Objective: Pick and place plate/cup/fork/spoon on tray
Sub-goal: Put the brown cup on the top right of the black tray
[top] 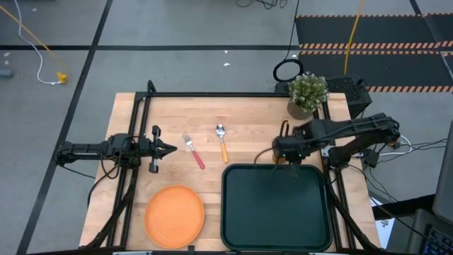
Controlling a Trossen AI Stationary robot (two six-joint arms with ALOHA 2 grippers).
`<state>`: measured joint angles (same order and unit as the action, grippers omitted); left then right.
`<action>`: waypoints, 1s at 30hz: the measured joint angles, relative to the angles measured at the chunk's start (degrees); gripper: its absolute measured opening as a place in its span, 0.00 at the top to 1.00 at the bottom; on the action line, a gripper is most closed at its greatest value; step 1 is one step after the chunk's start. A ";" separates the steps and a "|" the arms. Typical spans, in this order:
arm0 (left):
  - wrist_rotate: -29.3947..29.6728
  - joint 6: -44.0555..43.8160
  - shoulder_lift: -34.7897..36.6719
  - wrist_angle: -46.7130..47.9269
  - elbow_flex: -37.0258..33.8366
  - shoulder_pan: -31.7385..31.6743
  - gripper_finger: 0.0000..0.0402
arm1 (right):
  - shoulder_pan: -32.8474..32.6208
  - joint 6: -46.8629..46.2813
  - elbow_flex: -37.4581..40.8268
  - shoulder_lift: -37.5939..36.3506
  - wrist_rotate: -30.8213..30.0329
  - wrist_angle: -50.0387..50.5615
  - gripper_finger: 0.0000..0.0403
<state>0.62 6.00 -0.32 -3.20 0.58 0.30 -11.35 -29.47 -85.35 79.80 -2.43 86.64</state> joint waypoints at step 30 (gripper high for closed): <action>-0.04 -2.27 -0.04 -6.54 0.00 0.00 0.94 | -27.61 -42.92 5.23 0.05 7.02 3.40 1.00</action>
<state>0.59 3.73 -0.36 -9.74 0.58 0.29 -38.96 -72.39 -80.12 79.85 4.59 90.04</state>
